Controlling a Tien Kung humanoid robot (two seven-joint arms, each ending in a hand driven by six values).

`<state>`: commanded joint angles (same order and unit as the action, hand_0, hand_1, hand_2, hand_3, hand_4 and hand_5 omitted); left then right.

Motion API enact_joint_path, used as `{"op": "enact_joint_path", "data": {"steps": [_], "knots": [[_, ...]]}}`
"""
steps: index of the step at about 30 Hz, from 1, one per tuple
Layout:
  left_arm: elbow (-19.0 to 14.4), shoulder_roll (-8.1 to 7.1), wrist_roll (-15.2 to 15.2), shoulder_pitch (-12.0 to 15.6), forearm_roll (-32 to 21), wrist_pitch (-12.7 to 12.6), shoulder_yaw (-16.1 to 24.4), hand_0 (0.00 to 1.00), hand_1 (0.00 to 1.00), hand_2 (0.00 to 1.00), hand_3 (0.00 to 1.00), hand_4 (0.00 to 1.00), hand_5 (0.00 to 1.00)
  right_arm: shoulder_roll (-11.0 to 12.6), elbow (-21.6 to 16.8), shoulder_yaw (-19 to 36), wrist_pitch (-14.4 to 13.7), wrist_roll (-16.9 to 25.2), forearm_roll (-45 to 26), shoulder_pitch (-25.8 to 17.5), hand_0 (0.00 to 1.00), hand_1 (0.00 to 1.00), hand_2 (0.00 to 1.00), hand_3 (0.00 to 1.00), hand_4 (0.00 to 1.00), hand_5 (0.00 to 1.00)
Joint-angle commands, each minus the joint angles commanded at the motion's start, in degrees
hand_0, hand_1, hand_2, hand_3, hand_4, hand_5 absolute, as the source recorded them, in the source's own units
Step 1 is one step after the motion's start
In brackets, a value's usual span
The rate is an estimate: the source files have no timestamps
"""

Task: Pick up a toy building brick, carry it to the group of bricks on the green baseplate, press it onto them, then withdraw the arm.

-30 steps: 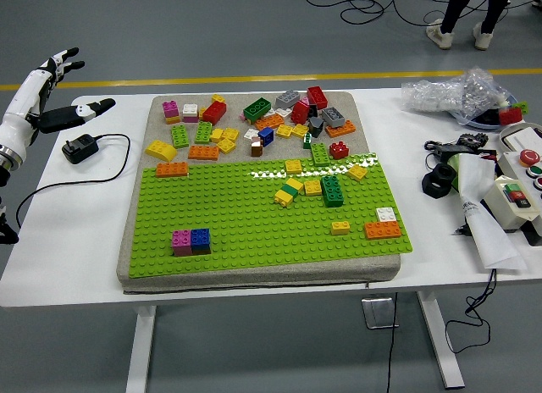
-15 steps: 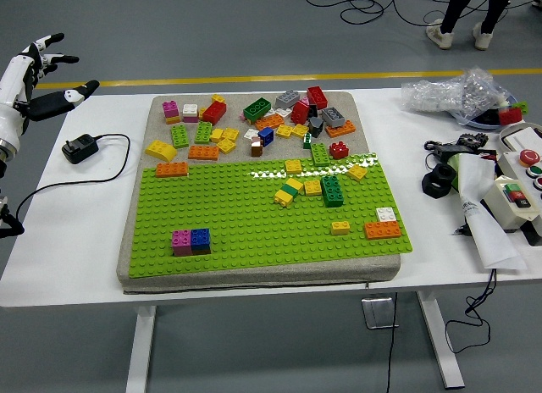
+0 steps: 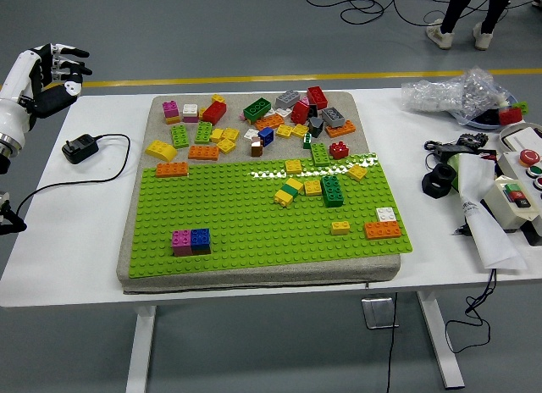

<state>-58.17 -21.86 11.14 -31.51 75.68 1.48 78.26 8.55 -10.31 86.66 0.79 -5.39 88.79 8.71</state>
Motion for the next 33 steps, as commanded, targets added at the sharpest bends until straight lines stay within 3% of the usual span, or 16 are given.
{"op": "enact_joint_path", "data": {"steps": [5, 6, 11, 12, 17, 23, 24, 29, 30, 33], "knots": [[0.54, 0.06, 0.47, -0.34, -0.31, 1.97, -0.09, 0.761, 0.866, 0.793, 0.875, 0.657, 0.002, 0.03, 0.0, -0.05, -0.03, 0.01, -0.27, 0.04, 0.761, 0.676, 0.718, 0.737, 0.998, 0.683], [0.6, 0.07, 0.5, -0.44, -0.26, 2.07, -0.15, 0.864, 0.934, 0.845, 0.929, 0.714, 0.002, 0.02, 0.0, -0.07, -0.04, 0.0, -0.33, 0.03, 0.761, 0.676, 0.718, 0.737, 0.998, 0.683], [1.1, 0.11, 0.46, -1.06, -0.28, 2.45, -0.29, 0.864, 0.934, 0.845, 0.929, 0.714, 0.002, 0.01, 0.0, -0.08, -0.06, -0.01, -0.57, 0.02, 0.761, 0.676, 0.718, 0.737, 0.998, 0.683], [1.26, 0.13, 0.45, -1.2, -0.23, 2.63, -0.29, 0.942, 0.983, 0.89, 0.954, 0.733, 0.002, 0.02, 0.0, -0.08, -0.08, -0.01, -0.63, 0.05, 0.761, 0.676, 0.718, 0.737, 0.998, 0.683], [1.59, 0.22, 0.59, -1.57, 0.53, 3.17, -0.29, 0.942, 0.983, 0.89, 0.954, 0.733, 0.002, 0.02, 0.0, -0.1, -0.13, 0.01, -0.9, 0.1, 0.761, 0.676, 0.718, 0.737, 0.998, 0.683], [1.8, 0.2, 0.63, -1.88, 1.05, 4.12, -0.36, 0.973, 0.998, 0.908, 0.97, 0.707, 0.002, 0.02, 0.0, -0.15, -0.16, 0.0, -1.17, 0.05, 0.761, 0.676, 0.718, 0.737, 0.998, 0.683], [1.8, 0.2, 0.64, -1.92, 1.14, 4.17, -0.38, 0.97, 0.998, 0.871, 0.935, 0.634, 0.002, 0.03, 0.0, -0.15, -0.16, 0.0, -1.19, 0.05, 0.761, 0.676, 0.718, 0.737, 0.998, 0.683], [1.89, 0.28, 0.84, -2.16, 1.96, 4.02, -0.47, 0.97, 0.998, 0.871, 0.935, 0.634, 0.002, 0.09, 0.0, -0.2, -0.2, 0.02, -1.43, 0.06, 0.761, 0.676, 0.718, 0.737, 0.998, 0.683], [1.95, 0.28, 0.81, -2.2, 1.96, 4.07, -0.56, 0.953, 0.973, 0.804, 0.882, 0.546, 0.002, 0.08, 0.0, -0.22, -0.21, 0.03, -1.49, 0.06, 0.761, 0.676, 0.718, 0.737, 0.998, 0.683], [2.08, 0.27, 0.73, -2.28, 1.72, 4.09, -0.78, 0.953, 0.973, 0.804, 0.882, 0.546, 0.002, 0.07, 0.0, -0.26, -0.22, 0.03, -1.6, 0.05, 0.761, 0.676, 0.718, 0.737, 0.998, 0.683]]}}
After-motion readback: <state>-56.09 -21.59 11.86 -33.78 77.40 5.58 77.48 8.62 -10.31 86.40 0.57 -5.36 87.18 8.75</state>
